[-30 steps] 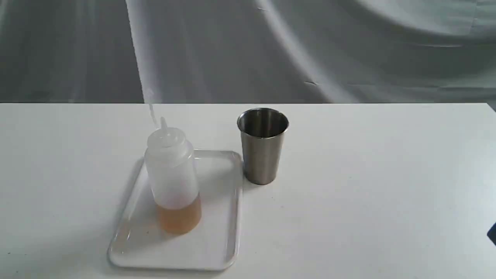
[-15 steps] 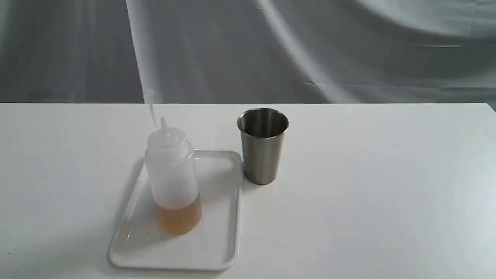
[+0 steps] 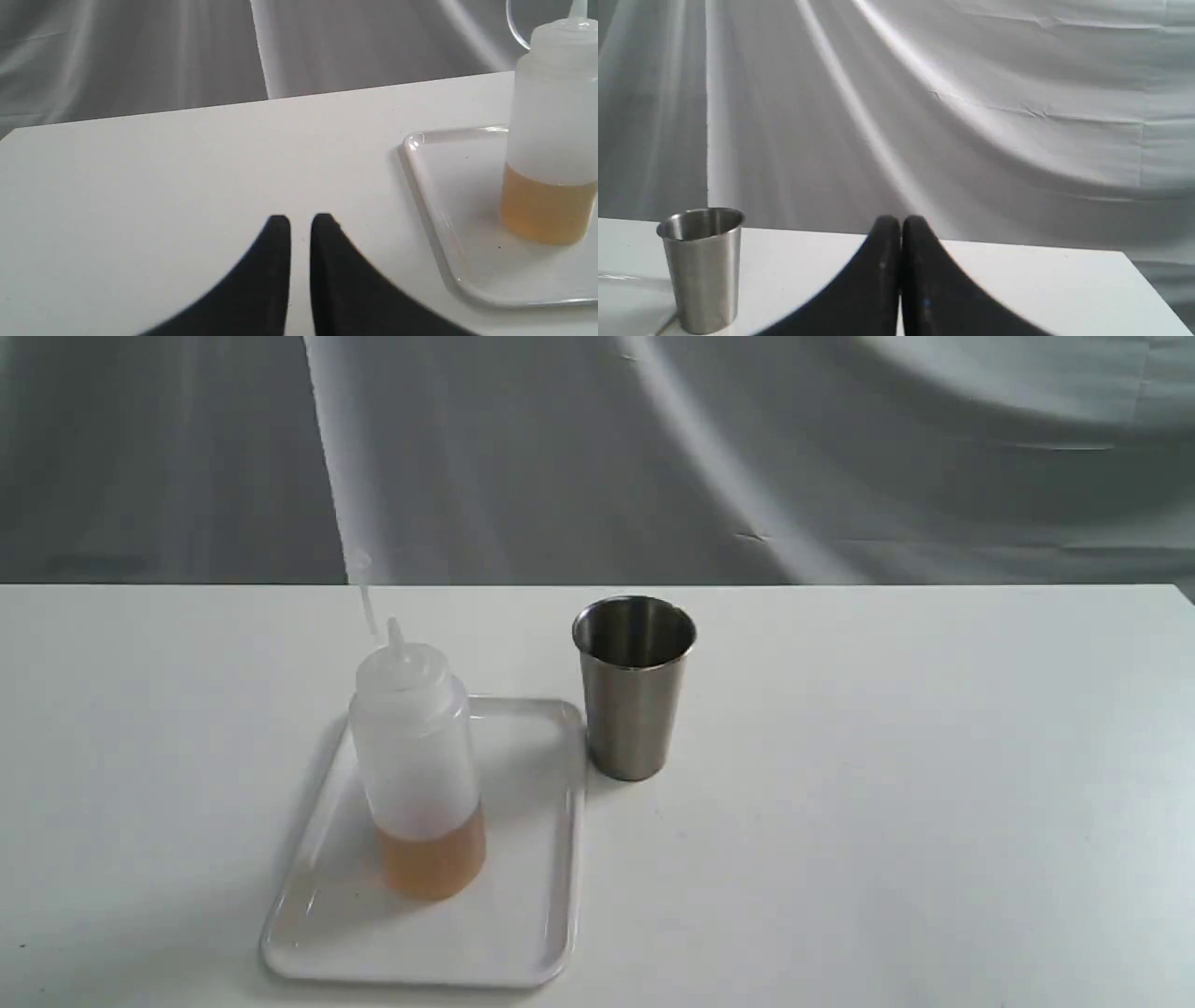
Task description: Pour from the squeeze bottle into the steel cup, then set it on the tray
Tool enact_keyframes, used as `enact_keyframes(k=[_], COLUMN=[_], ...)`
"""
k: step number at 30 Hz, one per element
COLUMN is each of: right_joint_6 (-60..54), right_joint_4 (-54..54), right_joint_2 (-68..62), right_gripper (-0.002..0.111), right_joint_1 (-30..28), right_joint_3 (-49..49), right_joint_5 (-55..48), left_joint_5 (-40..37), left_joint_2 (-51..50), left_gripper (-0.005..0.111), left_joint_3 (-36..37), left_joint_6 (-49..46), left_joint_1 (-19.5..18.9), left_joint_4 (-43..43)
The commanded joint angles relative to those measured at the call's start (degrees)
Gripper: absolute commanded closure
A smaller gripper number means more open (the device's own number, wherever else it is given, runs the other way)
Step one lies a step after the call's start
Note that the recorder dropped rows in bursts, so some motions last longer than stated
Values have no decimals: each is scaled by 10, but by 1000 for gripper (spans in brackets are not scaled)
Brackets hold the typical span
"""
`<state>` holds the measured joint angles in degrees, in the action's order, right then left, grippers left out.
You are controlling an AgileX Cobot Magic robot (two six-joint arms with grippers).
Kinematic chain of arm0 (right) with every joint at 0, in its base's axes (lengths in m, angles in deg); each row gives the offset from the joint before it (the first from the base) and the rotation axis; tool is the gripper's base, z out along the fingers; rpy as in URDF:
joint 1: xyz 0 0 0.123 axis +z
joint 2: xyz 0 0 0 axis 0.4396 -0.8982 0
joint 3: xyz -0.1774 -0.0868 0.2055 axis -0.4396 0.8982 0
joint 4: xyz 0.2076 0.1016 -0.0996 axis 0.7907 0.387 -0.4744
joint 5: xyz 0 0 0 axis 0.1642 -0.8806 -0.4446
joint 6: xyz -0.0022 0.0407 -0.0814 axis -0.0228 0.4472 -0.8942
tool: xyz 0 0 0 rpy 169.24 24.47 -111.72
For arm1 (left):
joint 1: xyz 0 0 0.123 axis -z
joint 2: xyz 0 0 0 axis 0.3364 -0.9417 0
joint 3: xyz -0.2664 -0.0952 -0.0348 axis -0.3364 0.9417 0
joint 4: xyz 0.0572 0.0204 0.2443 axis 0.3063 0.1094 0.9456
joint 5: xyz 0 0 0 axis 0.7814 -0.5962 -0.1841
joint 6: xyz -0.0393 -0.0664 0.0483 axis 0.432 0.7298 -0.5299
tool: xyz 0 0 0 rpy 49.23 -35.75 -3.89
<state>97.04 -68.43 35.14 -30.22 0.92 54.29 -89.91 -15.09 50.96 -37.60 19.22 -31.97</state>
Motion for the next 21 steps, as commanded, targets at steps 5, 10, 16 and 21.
enact_keyframes(k=[5, 10, 16, 21], right_joint_6=[0, -194, -383, -409], right_joint_4=[9, 223, 381, 413], right_joint_2=[3, 3, 3, 3], right_gripper=[108, 108, 108, 108], right_joint_1=[-5, -5, -5, -5], right_joint_3=[17, 41, 41, 41], right_joint_5=[-35, -30, -9, -59], left_joint_5=[4, 4, 4, 4], left_joint_2=[3, 3, 3, 3], left_gripper=[98, 98, 98, 98], left_joint_3=[3, 3, 3, 3], left_joint_6=[2, 2, 2, 2], left_joint_1=[-2, -2, -2, -2], left_joint_4=[0, 0, 0, 0])
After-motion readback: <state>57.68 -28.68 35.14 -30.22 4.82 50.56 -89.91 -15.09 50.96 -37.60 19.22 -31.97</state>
